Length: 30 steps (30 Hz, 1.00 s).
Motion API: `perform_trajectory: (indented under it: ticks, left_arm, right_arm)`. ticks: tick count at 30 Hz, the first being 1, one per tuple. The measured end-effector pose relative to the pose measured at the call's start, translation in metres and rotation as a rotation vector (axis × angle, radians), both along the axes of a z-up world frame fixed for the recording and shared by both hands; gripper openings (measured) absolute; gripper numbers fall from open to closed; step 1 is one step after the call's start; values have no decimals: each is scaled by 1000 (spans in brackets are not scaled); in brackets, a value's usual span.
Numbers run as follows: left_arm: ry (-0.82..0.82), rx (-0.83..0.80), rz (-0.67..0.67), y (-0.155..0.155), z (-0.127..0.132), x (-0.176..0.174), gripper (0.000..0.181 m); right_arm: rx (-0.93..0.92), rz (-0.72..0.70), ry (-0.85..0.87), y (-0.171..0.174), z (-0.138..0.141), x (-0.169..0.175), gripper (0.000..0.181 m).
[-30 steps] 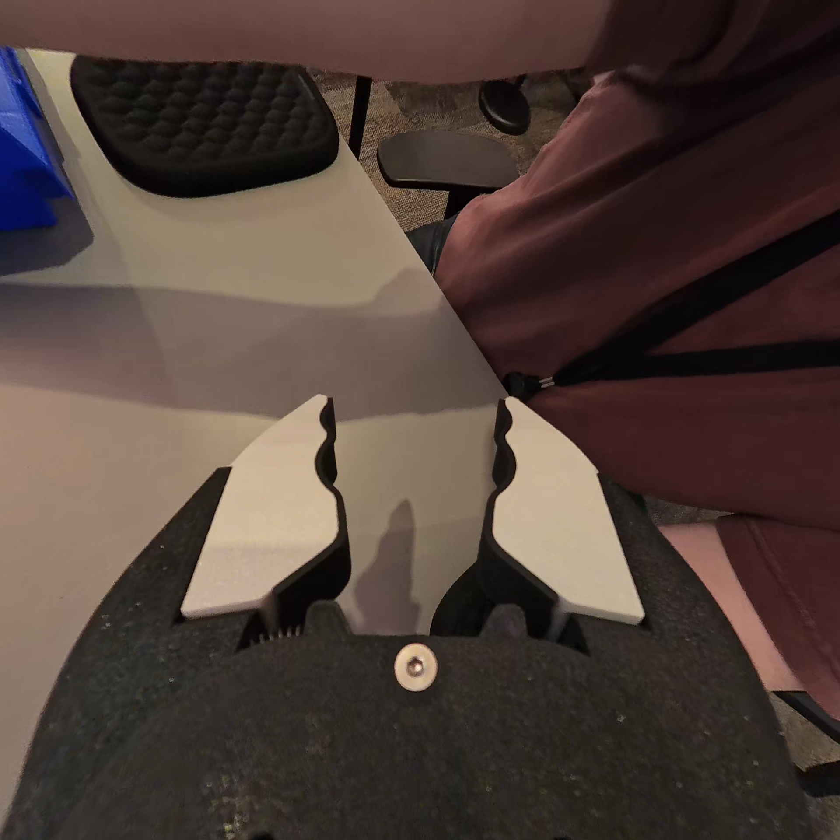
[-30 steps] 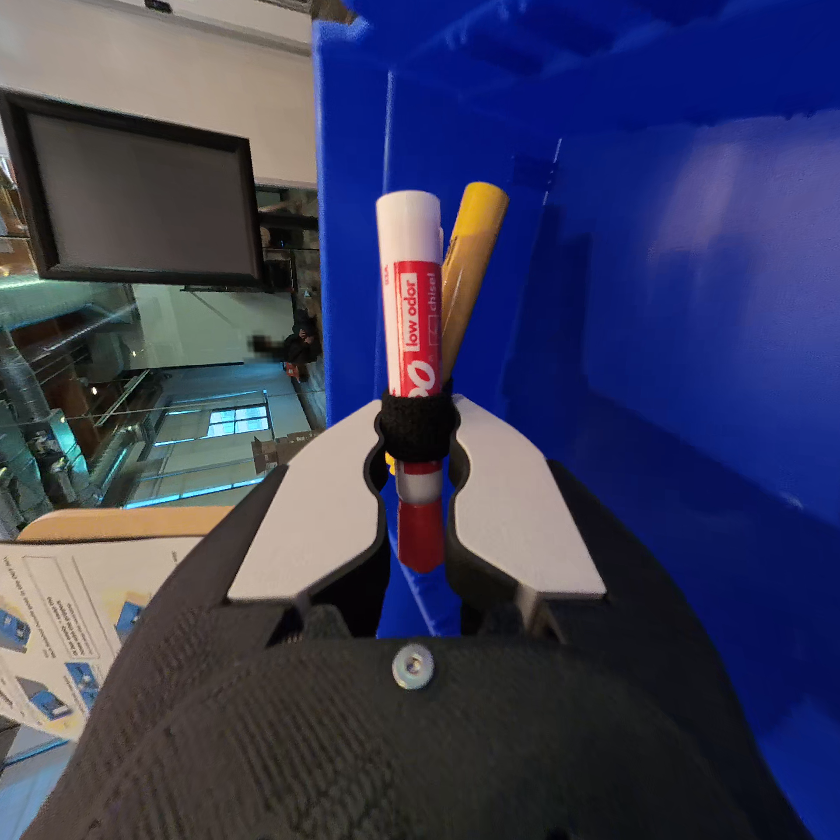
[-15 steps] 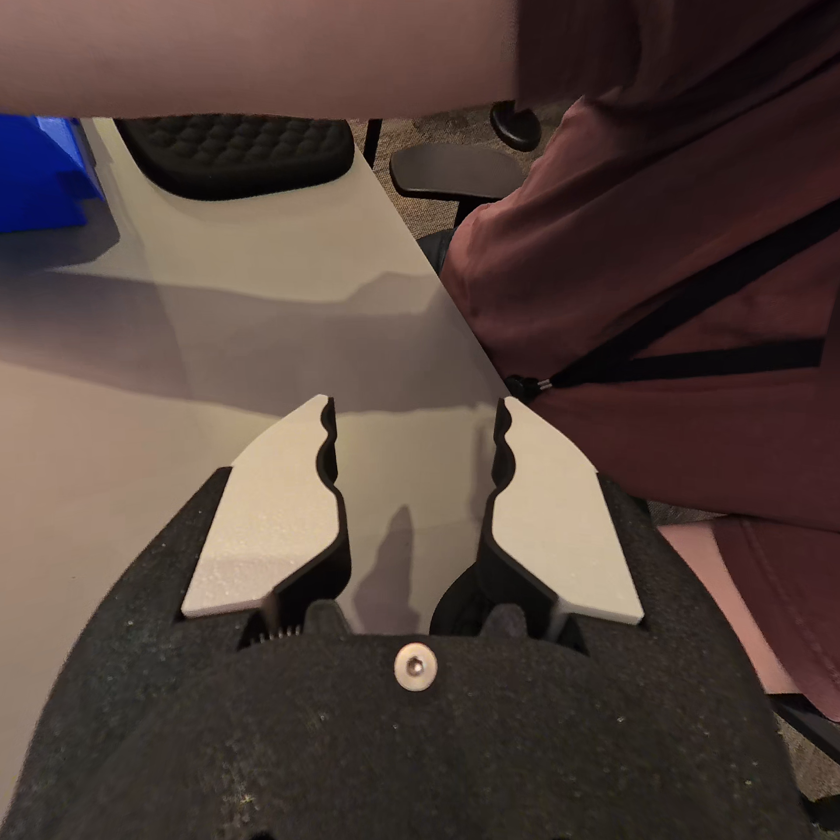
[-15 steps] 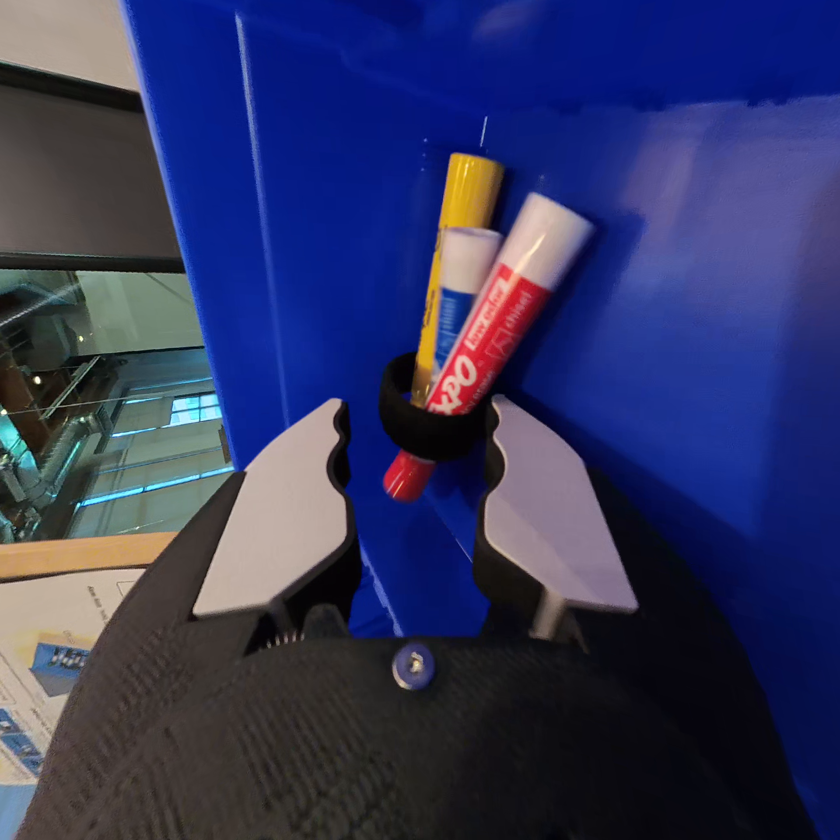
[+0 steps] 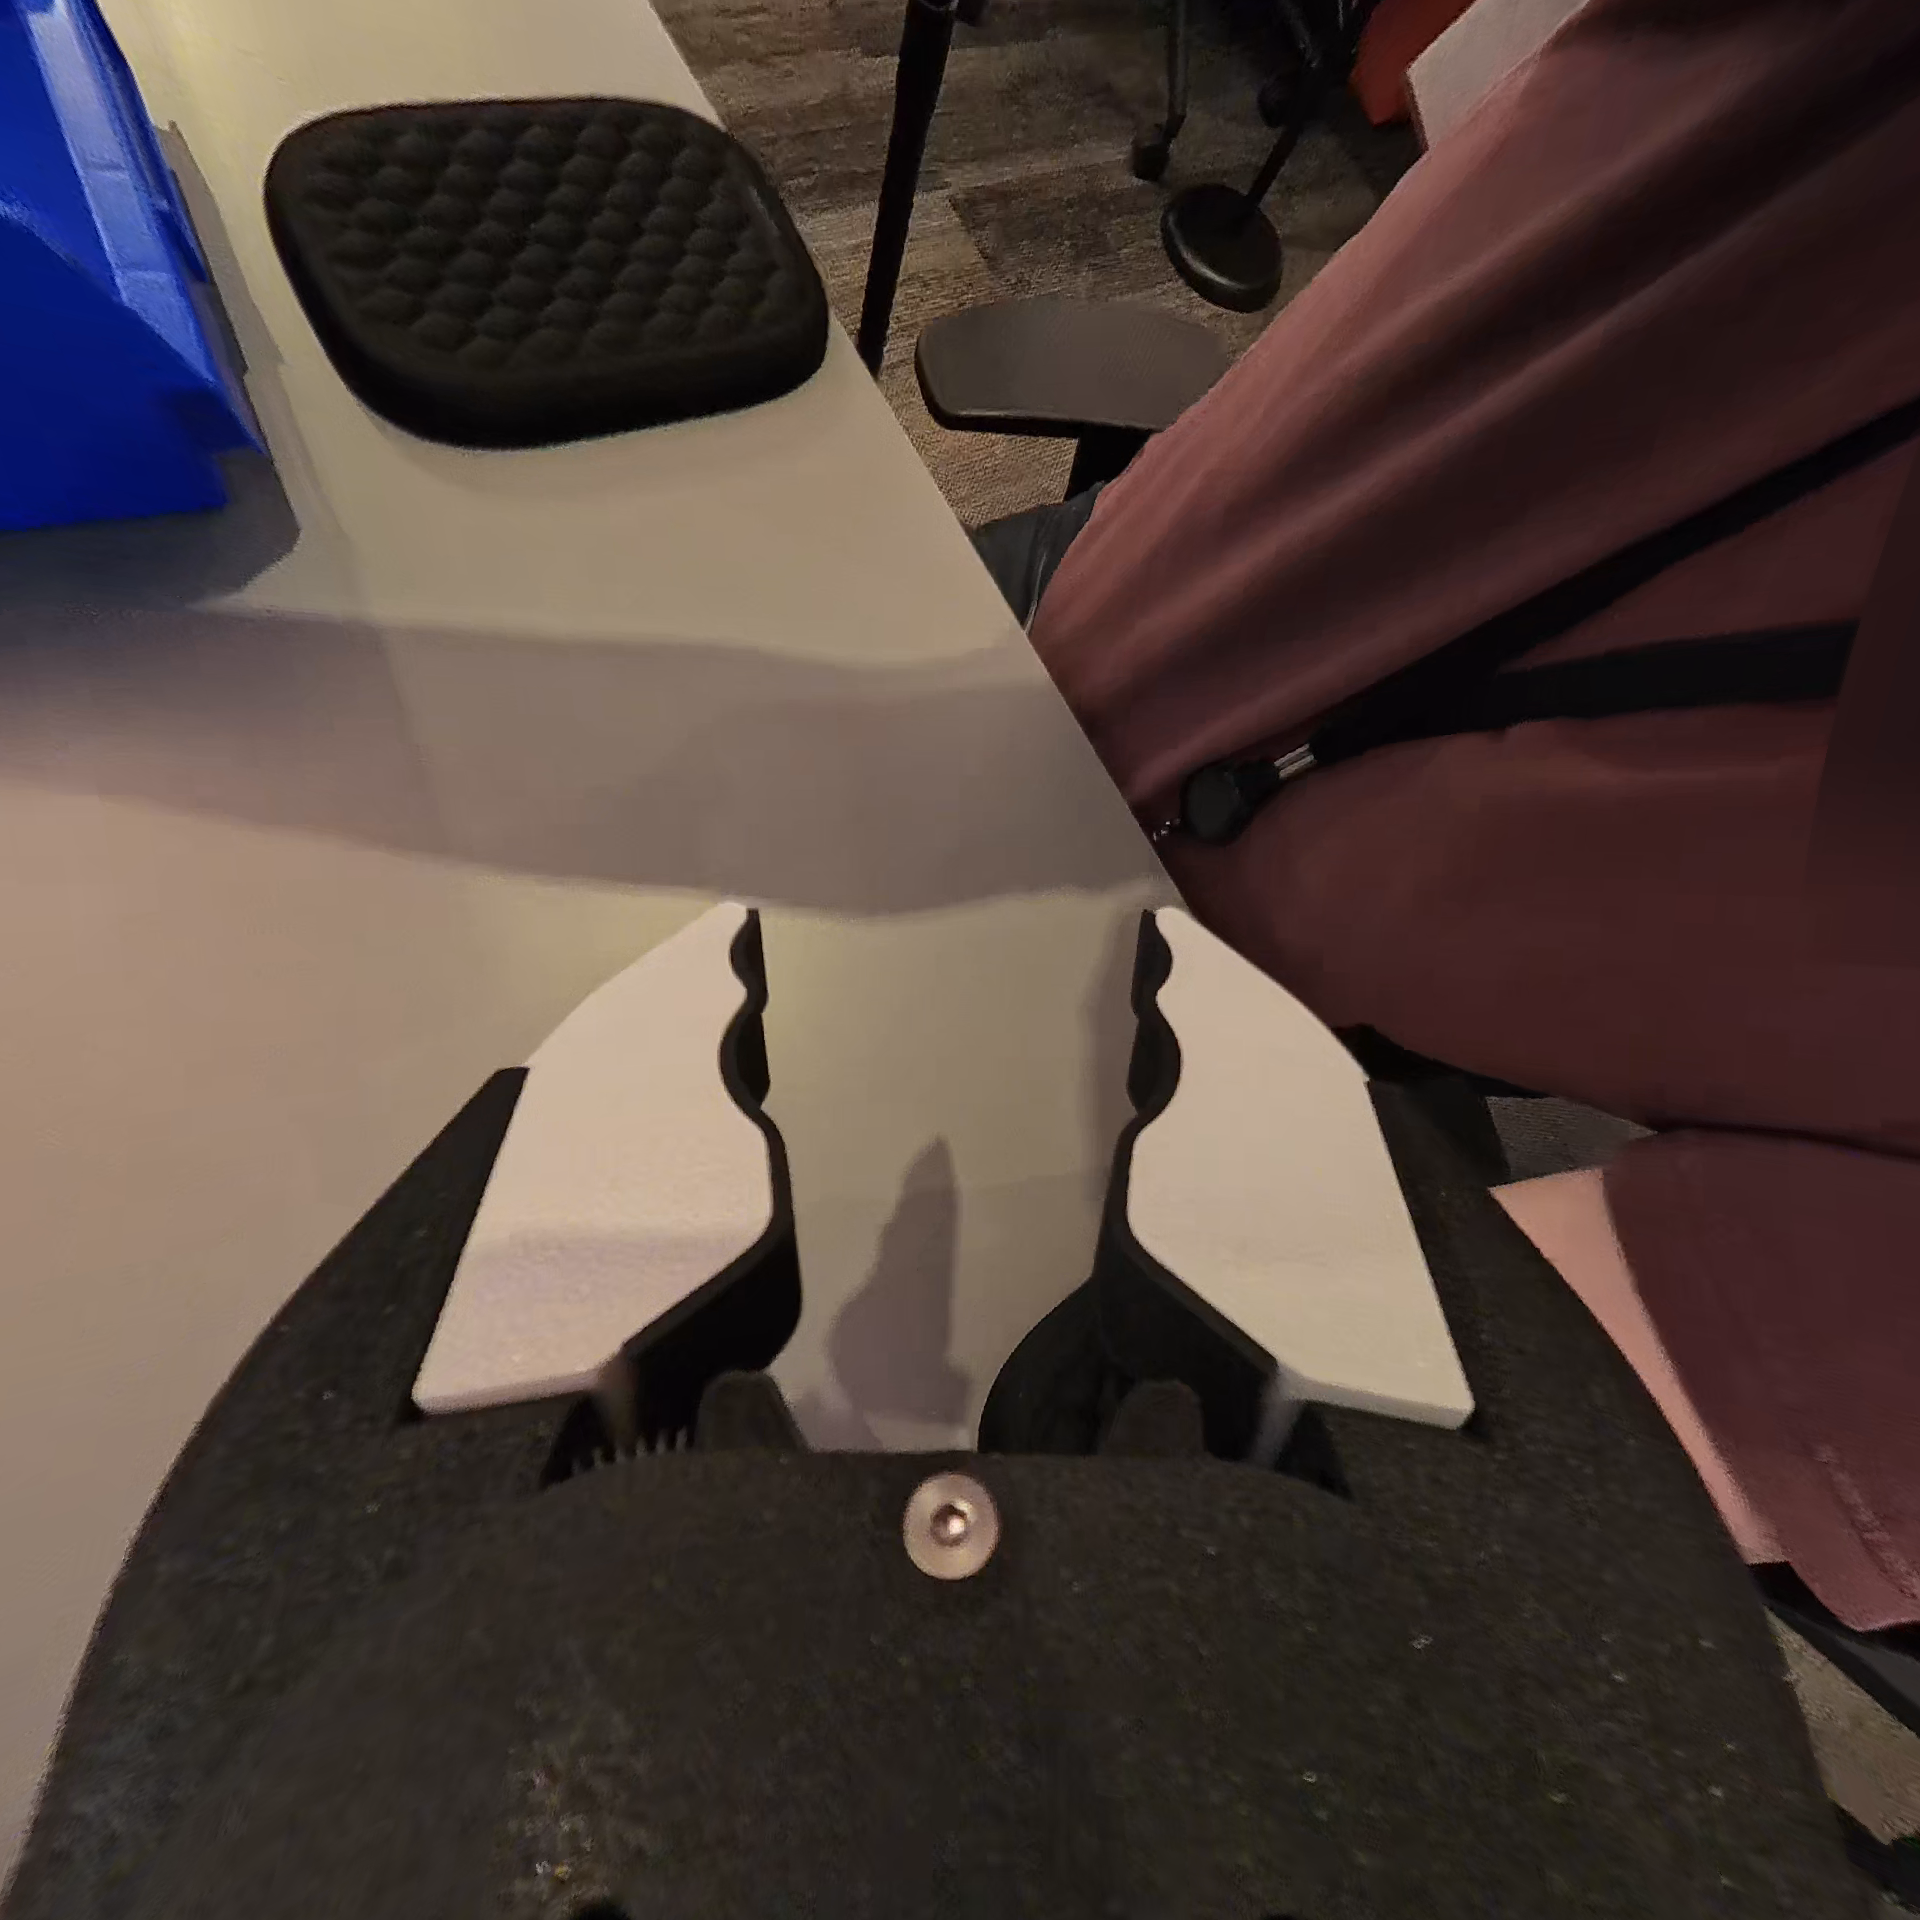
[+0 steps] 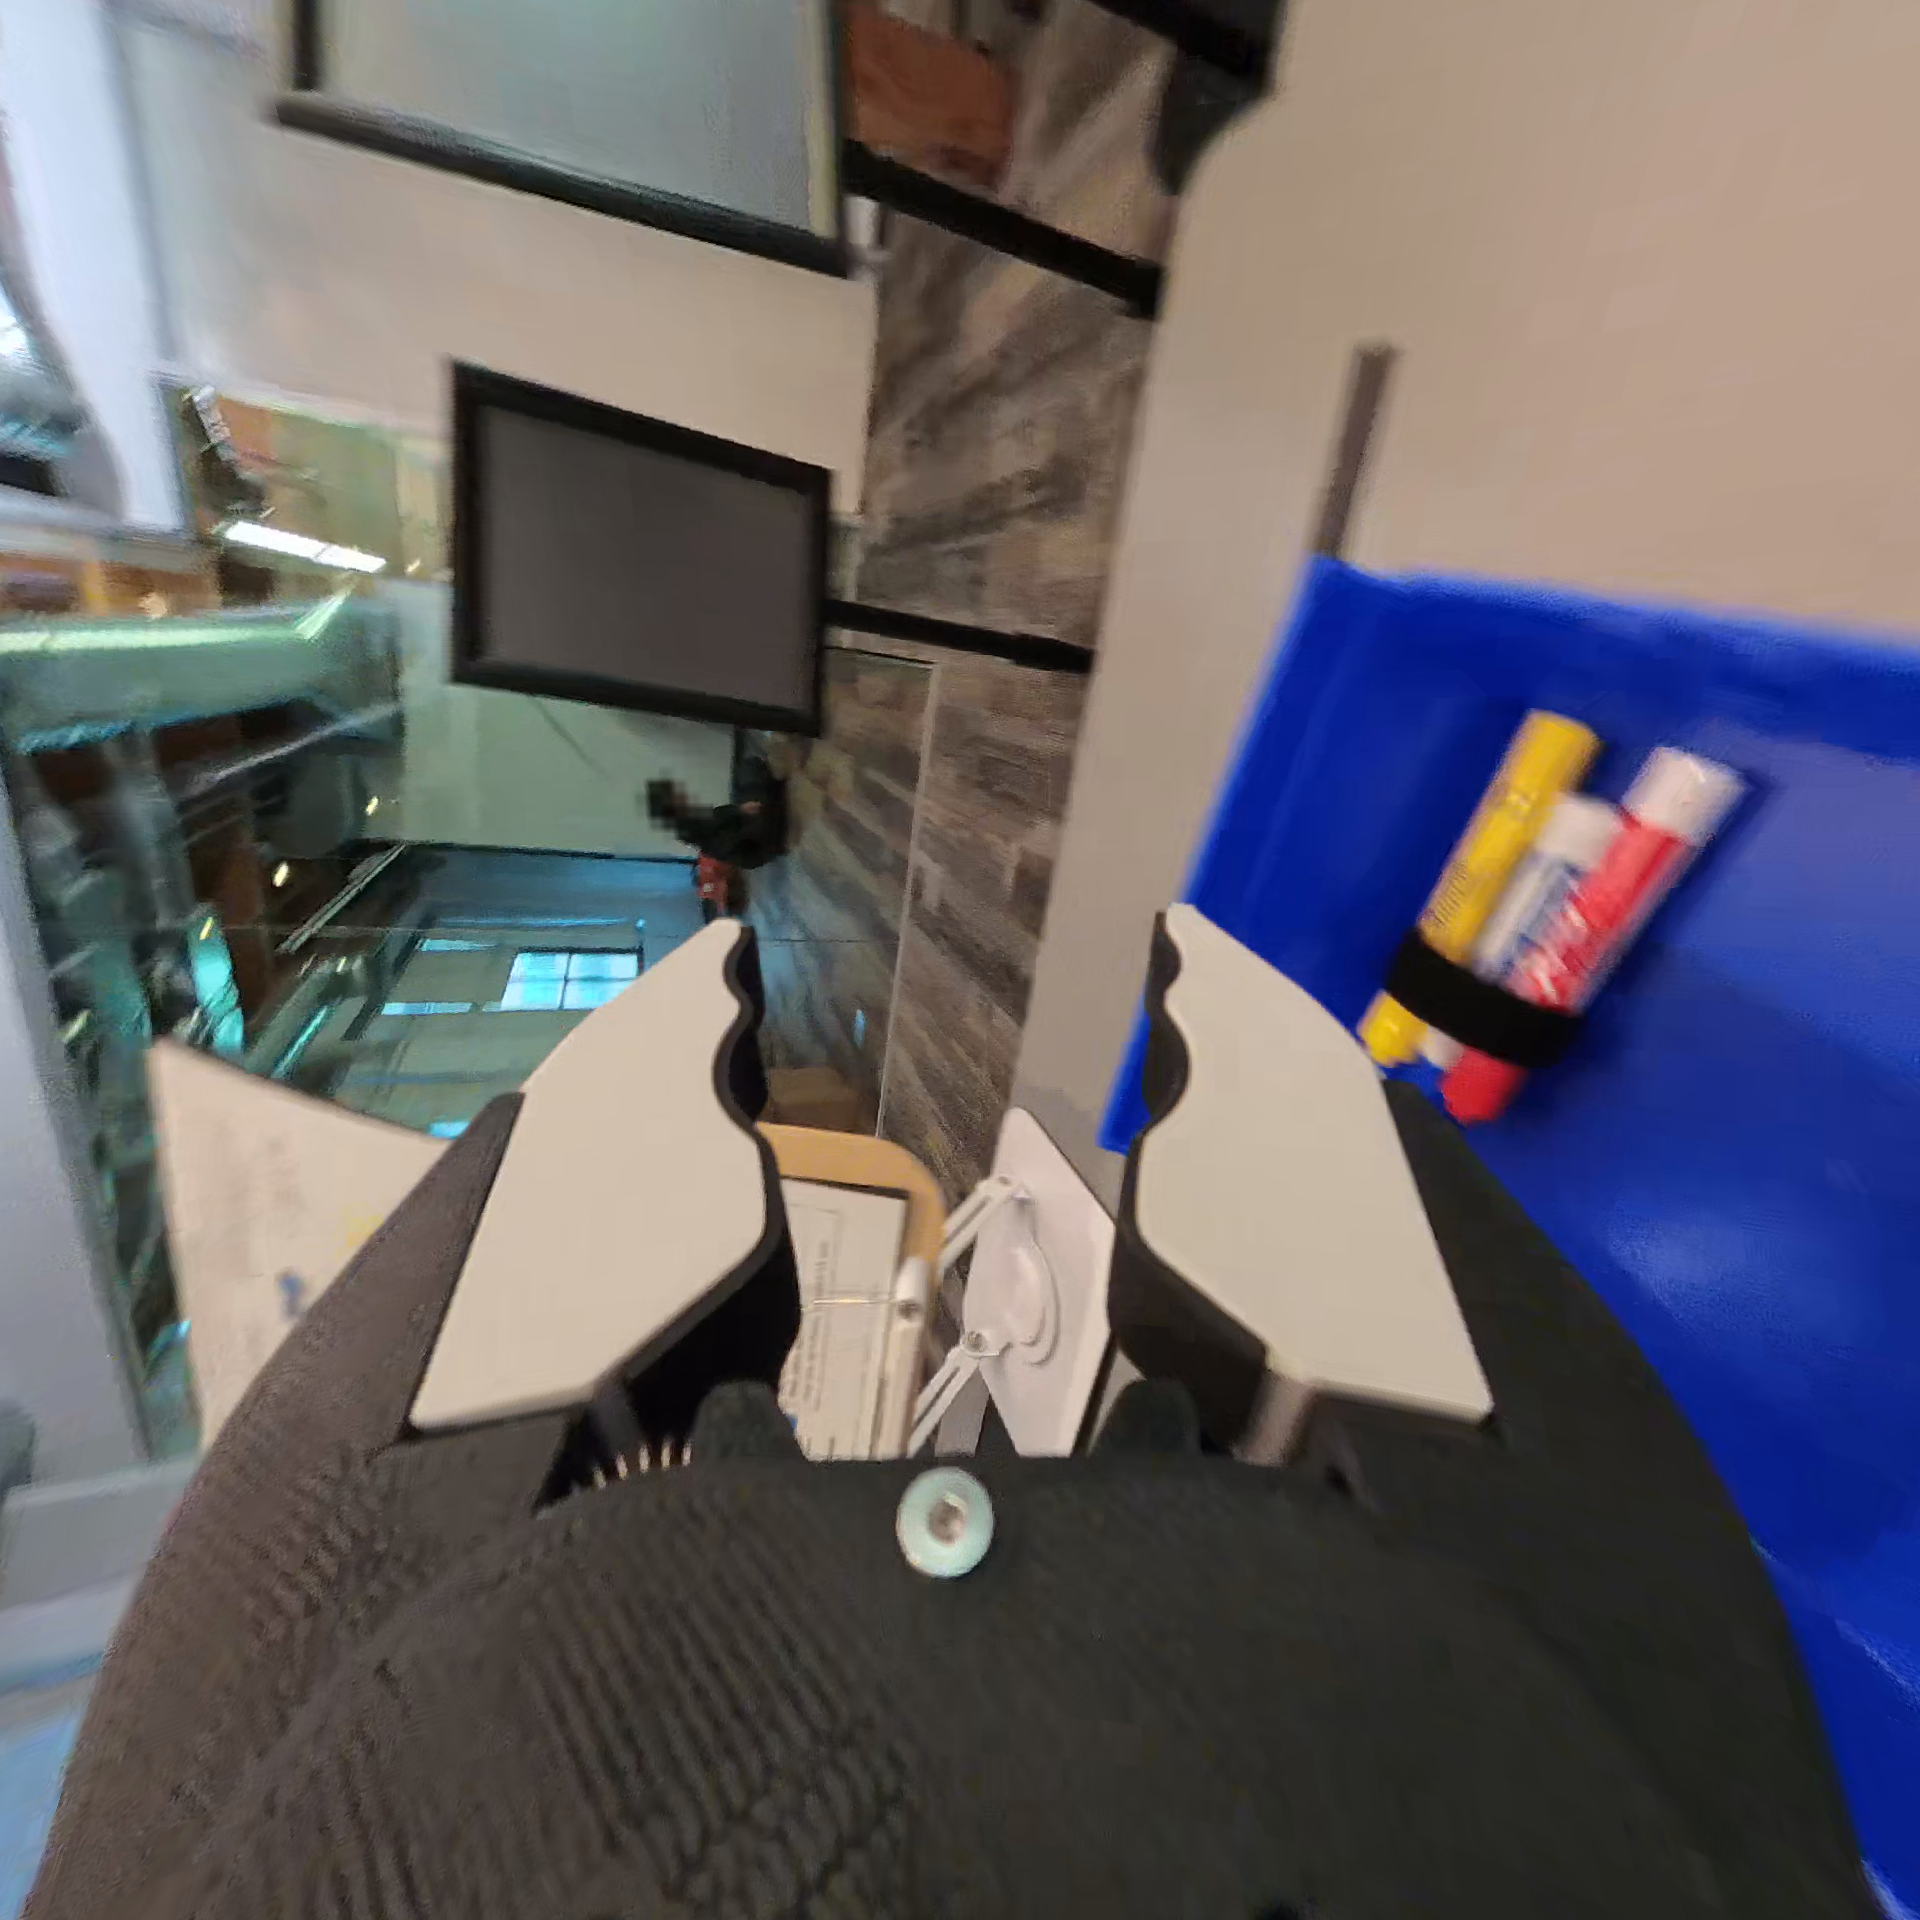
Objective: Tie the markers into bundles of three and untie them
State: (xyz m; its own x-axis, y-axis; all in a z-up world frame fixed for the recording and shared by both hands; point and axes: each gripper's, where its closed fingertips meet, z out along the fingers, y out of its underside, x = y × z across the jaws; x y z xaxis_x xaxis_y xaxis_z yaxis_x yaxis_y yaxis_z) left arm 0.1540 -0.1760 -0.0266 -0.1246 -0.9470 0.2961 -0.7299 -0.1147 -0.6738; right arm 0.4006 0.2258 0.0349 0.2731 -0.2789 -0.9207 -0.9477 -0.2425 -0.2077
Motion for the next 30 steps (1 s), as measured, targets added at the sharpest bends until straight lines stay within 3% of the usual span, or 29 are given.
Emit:
perform_trajectory:
  ticks: [2,6,8,11,12,14,16,18,20,23,27,30]
  left_arm:
    - [-24,15,-1,-2,6,2,68]
    - [-94,49,5,1,20,7,68]
    - [-132,65,36,6,29,12,68]
    - [-233,101,71,14,48,22,66]
    - [-278,108,80,17,55,26,66]
    - [-390,107,87,19,72,34,65]
    - [-510,85,105,24,90,43,65]
    - [-614,34,93,22,107,51,65]
    - [-665,11,77,20,119,59,66]
    - [-645,45,97,23,127,73,69]
    - [-567,167,176,33,127,84,70]
    - [-560,197,215,33,125,86,70]
  right_arm:
    - [111,53,-105,5,48,13,73]
    - [432,213,-487,1,132,18,62]
    - [645,316,-707,-14,155,7,54]
    - [955,390,-1040,-47,159,-5,56]
    - [1044,404,-1107,-56,153,-8,54]
    - [1184,581,-1070,-69,126,-26,45]
    - [1079,785,-1064,-59,76,-32,25]
    - [1033,898,-1185,-52,27,-36,15]
    - [942,982,-1410,-40,-22,-34,16]
    - [662,1162,-1683,-19,-90,-21,18]
    - [388,1322,-1793,-4,-122,-11,7]
    - [135,1470,-1656,-4,-138,-1,8]
